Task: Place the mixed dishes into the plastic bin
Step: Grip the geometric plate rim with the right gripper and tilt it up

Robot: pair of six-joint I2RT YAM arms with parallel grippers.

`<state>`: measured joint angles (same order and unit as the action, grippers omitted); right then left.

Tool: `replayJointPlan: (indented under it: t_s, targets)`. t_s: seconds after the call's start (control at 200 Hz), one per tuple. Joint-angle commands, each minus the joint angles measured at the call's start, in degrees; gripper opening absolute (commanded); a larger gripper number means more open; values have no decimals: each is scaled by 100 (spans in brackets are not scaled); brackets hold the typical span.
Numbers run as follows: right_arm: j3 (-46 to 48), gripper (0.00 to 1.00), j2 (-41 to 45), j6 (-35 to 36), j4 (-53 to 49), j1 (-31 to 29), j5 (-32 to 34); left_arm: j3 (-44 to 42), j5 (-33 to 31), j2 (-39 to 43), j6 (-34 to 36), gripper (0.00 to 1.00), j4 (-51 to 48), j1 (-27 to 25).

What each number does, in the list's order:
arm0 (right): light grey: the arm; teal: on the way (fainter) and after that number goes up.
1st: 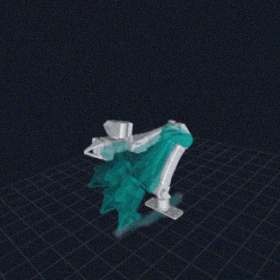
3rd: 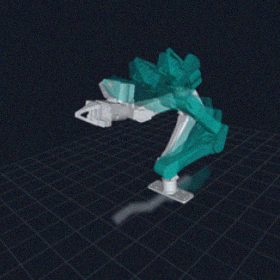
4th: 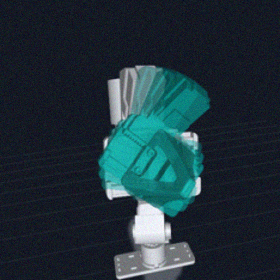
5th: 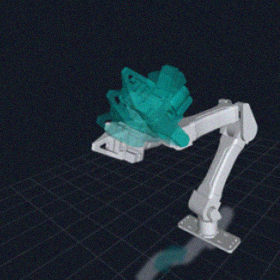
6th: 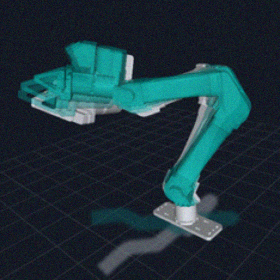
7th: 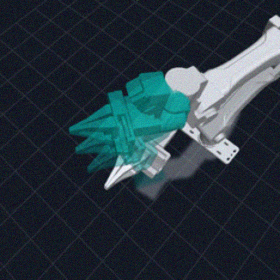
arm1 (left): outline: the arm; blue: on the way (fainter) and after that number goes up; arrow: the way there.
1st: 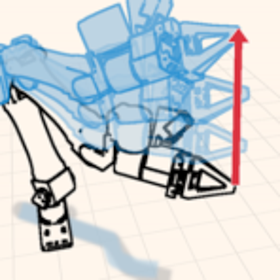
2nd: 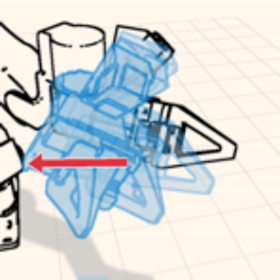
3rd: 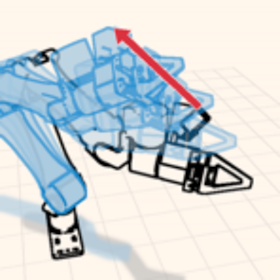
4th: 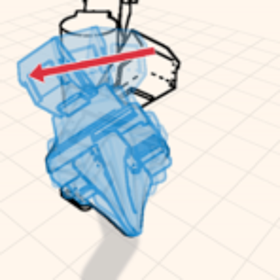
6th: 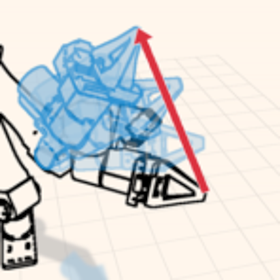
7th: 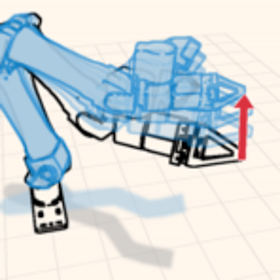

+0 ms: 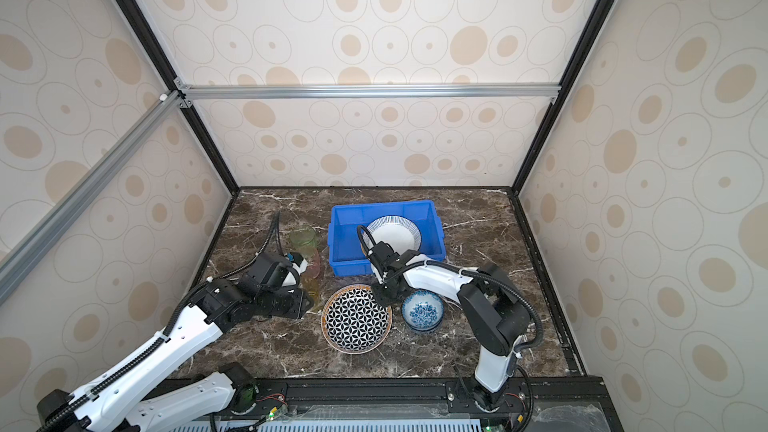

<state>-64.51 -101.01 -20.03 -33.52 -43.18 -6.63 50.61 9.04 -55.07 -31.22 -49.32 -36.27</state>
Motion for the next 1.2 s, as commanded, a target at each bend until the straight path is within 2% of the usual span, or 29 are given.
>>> replayJointPlan:
  t_s: [0.0,0.31,0.901,1.196]
  targets:
    - [-145,23,-117,44,-108,-35,55,207,-86,-13,-77,27,19,-38]
    - [-185,17,-129,149,-265,-33,179,228,-122,-13,-103,27,28,-46]
    - [-161,0,122,330,-541,-33,319,291,-165,-13,-152,27,52,-55]
    - [-123,0,351,333,-620,-34,375,362,-166,-39,-174,27,93,-64]
